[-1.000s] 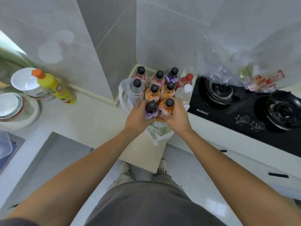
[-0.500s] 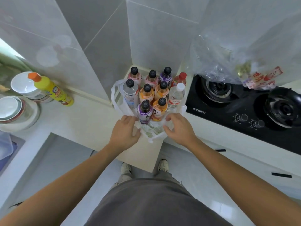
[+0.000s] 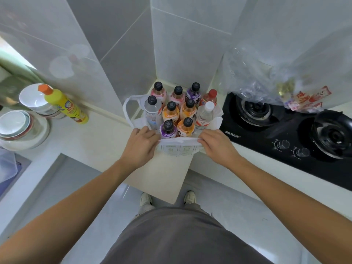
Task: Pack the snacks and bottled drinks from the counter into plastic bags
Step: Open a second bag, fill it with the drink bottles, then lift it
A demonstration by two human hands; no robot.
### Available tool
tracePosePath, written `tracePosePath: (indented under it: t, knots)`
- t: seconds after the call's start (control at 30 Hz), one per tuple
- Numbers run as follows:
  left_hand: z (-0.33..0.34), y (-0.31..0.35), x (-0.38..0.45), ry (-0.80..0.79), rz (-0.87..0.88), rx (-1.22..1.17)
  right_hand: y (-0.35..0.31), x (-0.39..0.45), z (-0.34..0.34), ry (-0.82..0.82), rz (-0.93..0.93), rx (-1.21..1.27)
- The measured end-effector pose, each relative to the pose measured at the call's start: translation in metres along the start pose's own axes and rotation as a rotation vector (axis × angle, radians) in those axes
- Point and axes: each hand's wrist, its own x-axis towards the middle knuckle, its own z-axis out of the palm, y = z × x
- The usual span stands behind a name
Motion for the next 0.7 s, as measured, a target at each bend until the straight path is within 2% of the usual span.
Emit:
tracePosePath:
  t: [0.17,0.23,0.3,0.37,0.43,0.5,0.53,0.6,0.7]
  knots:
    - [-0.014,-0.001,0.016,0.034,-0.068,-0.031,0.012,0.013,-0.013,0.000,0.011,-0.004]
    - [-0.019,-0.001,0.015,0.121,-0.184,-0.102,0.019,0.009,-0.017,0.102,0.090,0.031]
    - [-0.027,-0.002,0.016,0.232,-0.348,-0.171,0.026,0.006,-0.020,0.268,0.261,0.070]
    - [-0.032,-0.004,0.022,0.330,-0.577,-0.281,0.034,0.012,-0.023,0.346,0.528,0.148]
    - [-0.034,-0.007,0.034,0.400,-0.865,-0.470,0.043,0.023,-0.023,0.269,0.842,0.315]
    - [-0.036,-0.012,0.048,0.347,-1.159,-0.680,0.051,0.035,-0.022,0.111,1.063,0.529]
    - [-0.037,-0.014,0.055,0.300,-1.252,-0.790,0.055,0.039,-0.021,0.047,1.128,0.640]
    - [-0.035,-0.019,0.065,0.246,-1.306,-0.953,0.063,0.044,-0.018,-0.003,1.169,0.756]
    - [-0.033,-0.026,0.077,0.262,-1.246,-0.981,0.068,0.050,-0.015,0.145,1.181,0.825]
